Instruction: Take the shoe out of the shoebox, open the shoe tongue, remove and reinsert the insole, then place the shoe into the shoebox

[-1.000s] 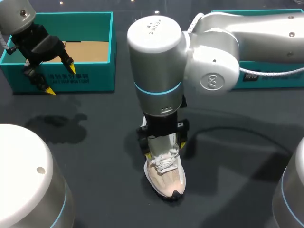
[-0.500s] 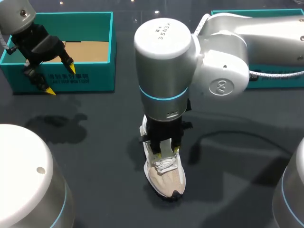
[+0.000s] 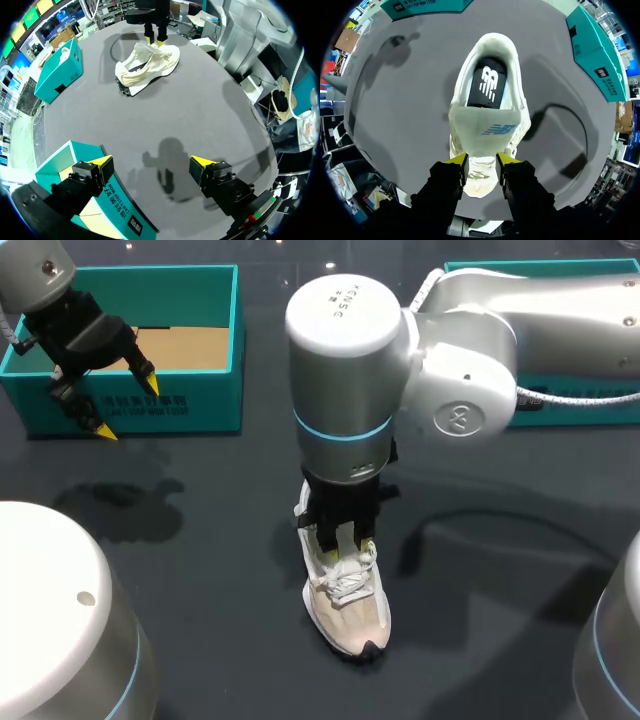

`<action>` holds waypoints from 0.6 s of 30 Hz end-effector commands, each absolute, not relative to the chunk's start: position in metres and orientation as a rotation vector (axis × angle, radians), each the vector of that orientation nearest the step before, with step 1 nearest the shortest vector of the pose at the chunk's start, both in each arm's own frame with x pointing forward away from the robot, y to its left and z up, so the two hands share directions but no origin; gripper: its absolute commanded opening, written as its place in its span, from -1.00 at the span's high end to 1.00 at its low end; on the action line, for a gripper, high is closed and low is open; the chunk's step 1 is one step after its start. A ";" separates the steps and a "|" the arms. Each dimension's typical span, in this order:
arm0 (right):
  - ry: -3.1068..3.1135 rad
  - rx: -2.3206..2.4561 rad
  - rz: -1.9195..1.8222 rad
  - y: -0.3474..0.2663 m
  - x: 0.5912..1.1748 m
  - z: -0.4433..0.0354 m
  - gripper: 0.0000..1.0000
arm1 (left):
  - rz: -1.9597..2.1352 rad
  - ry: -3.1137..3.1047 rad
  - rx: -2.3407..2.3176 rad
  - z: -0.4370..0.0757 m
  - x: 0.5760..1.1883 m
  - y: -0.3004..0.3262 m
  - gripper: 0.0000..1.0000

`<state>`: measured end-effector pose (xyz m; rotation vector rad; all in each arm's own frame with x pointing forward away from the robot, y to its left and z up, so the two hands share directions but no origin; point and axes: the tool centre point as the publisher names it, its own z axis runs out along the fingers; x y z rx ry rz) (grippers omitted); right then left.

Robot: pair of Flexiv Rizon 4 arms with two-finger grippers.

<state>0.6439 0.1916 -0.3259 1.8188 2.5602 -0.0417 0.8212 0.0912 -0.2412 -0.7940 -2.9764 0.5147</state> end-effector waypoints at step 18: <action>2.542 1.852 -0.101 0.199 0.651 -0.341 0.33 | 0.511 -2.975 -0.795 -0.241 0.822 0.091 -1.00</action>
